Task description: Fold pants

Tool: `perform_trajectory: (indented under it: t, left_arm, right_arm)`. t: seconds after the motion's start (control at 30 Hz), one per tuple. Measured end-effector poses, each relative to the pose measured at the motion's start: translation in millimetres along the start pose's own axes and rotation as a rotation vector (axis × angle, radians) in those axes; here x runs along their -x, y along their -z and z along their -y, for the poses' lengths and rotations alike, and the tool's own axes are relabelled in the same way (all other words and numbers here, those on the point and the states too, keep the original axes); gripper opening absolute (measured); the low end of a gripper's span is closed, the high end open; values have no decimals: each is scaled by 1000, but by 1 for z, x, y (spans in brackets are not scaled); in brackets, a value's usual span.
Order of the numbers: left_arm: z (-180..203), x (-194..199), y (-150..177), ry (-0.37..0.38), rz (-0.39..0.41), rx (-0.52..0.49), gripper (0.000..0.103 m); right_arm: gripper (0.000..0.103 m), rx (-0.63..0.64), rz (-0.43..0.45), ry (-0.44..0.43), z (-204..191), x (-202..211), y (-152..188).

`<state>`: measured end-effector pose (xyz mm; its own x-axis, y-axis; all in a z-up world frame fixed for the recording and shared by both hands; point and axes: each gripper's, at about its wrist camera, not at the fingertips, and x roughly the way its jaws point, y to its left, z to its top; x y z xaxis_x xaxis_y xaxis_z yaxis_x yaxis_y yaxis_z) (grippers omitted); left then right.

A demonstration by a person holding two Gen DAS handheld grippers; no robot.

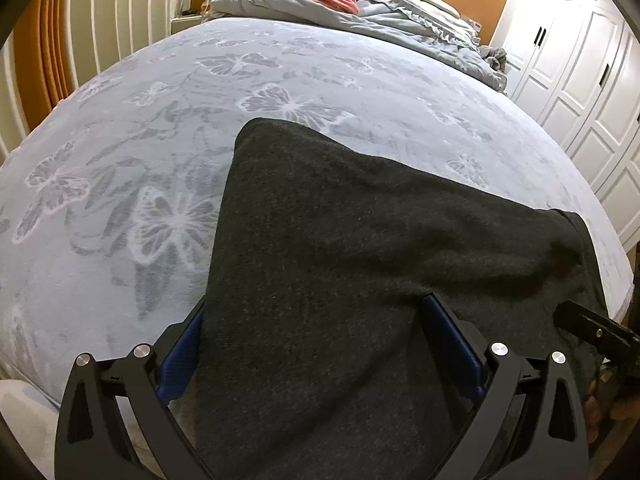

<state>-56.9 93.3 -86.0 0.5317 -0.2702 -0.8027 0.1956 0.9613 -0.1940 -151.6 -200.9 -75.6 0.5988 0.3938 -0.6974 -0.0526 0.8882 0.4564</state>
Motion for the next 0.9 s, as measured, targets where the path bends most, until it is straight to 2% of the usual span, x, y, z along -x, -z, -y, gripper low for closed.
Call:
perform_trajectory:
  t: [0.13, 0.23, 0.3, 0.37, 0.47, 0.63, 0.77, 0.83, 0.87, 0.9]
  left_arm:
    - [0, 0, -1, 23, -4, 1, 96]
    - [1, 3, -1, 70, -16, 4, 95]
    - [-1, 13, 1, 149, -23, 34, 94]
    - [-6, 18, 3, 224, -33, 68, 94]
    - [-14, 13, 3, 279, -48, 128, 94]
    - [-22, 9, -1, 349, -49, 190, 94]
    - [-22, 8, -4, 374, -33, 216, 94]
    - [-23, 9, -5, 376, -27, 228, 81]
    - [-25, 10, -5, 352, -32, 232, 62]
    - [-27, 12, -6, 321, -45, 236, 42]
  right_arm:
    - [98, 3, 4, -11, 1, 0, 0]
    - [98, -21, 9, -29, 5, 4, 0]
    - [88, -87, 11, -79, 11, 13, 0]
    - [82, -152, 2, -140, 20, 19, 2]
    - [69, -200, -4, -168, 34, 23, 6]
    - [68, -166, -3, -147, 31, 18, 4]
    - [68, -189, 7, -176, 31, 13, -1]
    - [59, -217, 6, -191, 34, 11, -4]
    - [42, -235, -5, -189, 36, 10, -6]
    - [36, -253, -16, -192, 39, 10, -7]
